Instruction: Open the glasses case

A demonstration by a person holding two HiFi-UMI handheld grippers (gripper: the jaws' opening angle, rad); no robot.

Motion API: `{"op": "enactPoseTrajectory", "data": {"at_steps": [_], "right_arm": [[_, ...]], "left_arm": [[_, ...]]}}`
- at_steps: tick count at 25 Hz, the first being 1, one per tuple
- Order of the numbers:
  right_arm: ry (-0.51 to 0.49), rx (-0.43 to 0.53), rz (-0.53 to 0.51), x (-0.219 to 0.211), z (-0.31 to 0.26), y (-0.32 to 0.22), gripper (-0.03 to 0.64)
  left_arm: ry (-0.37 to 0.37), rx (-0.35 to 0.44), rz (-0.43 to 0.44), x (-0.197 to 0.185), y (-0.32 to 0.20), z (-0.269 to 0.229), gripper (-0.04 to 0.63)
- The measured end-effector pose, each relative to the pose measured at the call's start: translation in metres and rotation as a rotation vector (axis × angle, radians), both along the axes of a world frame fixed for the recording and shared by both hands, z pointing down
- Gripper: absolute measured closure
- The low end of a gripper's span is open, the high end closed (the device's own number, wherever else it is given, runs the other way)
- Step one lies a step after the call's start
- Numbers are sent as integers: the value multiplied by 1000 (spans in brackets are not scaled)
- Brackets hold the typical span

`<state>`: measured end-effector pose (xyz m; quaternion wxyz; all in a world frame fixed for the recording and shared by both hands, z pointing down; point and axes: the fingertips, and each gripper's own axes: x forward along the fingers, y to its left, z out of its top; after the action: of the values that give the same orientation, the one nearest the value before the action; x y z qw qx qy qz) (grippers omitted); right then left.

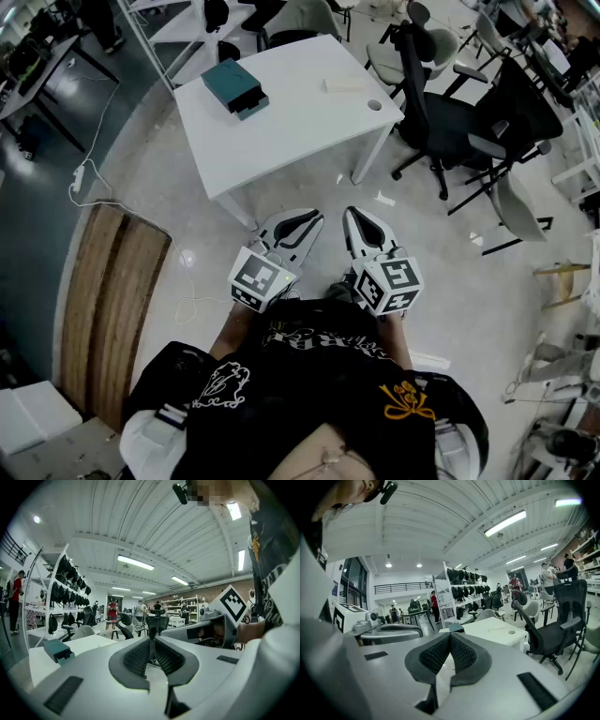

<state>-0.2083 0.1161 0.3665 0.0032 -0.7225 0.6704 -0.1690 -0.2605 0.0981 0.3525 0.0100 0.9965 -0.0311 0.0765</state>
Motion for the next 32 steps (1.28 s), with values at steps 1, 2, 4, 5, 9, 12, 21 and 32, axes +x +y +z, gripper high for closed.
{"op": "enactPoseTrajectory", "data": {"at_steps": [1,2,4,5,9,12,21,32], "right_arm": [[-2,-2,0,1,0,0,603],[-4,-3,-1,1,0,0,603],[-10,1,-2,3,1,0,603],[-13,6,-3,4,2,-1,603],[-9,10,-1,15,3,-4,603],[-18,-3,-10,30,6,-5,603],[-45,-21,-52,95,11,-3,603],[-62,-28,-147,172,21,0,603]], "left_arm": [[-1,0,-1,1,0,0,551],[-3,0,-1,1,0,-1,551],[-5,-1,-4,2,0,0,551],[-5,-3,-6,3,0,1,551],[-16,-13,-34,12,-6,5,551],[-24,-23,-52,25,-8,8,551],[-31,-35,-99,90,-7,10,551],[-24,-32,-198,167,-2,11,551]]}}
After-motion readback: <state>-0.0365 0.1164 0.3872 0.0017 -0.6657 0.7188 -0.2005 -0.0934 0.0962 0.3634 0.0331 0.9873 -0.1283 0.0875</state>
